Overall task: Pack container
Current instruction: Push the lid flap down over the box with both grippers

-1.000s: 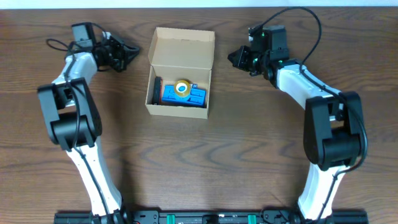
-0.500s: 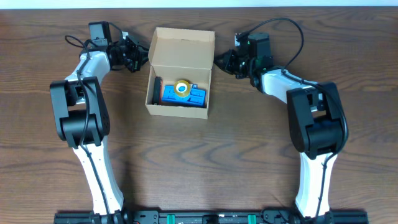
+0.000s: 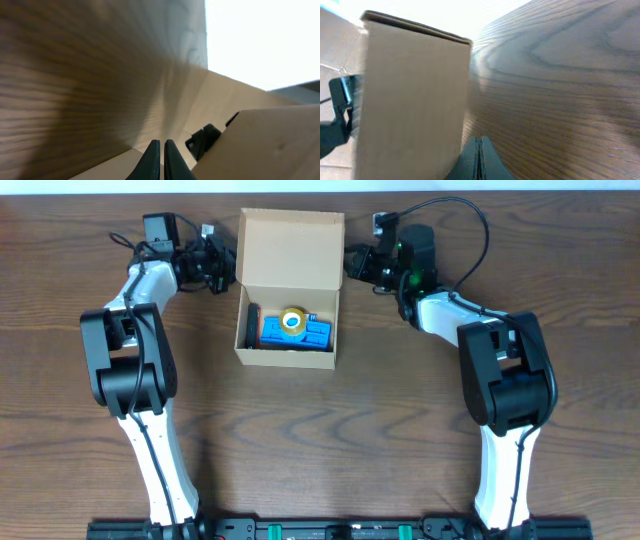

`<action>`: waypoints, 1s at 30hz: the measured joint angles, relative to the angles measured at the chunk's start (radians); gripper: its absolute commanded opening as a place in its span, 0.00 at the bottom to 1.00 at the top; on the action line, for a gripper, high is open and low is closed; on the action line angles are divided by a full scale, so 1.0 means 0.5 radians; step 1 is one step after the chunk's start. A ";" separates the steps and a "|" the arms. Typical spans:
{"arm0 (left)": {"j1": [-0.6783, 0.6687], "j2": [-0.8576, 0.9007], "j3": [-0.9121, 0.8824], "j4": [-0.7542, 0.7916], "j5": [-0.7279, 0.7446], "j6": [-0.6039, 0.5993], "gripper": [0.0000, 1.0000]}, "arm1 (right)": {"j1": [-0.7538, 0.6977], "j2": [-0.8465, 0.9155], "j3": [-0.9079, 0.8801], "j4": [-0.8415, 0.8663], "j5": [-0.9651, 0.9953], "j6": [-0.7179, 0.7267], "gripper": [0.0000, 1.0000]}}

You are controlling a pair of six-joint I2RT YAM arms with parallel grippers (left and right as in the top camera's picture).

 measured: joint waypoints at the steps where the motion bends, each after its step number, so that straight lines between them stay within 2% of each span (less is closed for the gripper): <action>1: 0.000 0.000 0.028 -0.035 0.015 0.038 0.05 | 0.000 0.000 0.004 0.000 -0.017 -0.009 0.01; 5: 0.000 0.000 0.168 -0.375 0.004 0.214 0.05 | 0.000 0.000 0.011 0.002 -0.079 -0.042 0.01; 7: -0.001 -0.001 0.292 -0.756 -0.093 0.381 0.05 | 0.000 0.000 0.011 0.002 -0.095 -0.056 0.01; 10: -0.008 -0.001 0.468 -1.122 -0.240 0.582 0.05 | 0.000 -0.005 0.015 -0.029 -0.105 -0.086 0.01; 15: -0.050 -0.001 0.678 -1.304 -0.377 0.766 0.05 | 0.000 -0.080 0.017 -0.175 -0.106 -0.153 0.01; 22: -0.095 -0.001 0.793 -1.438 -0.422 0.847 0.05 | 0.000 -0.282 0.018 -0.369 -0.113 -0.292 0.01; 30: -0.098 -0.001 1.028 -1.958 -0.586 1.032 0.05 | 0.024 -0.507 0.021 -0.663 -0.126 -0.460 0.01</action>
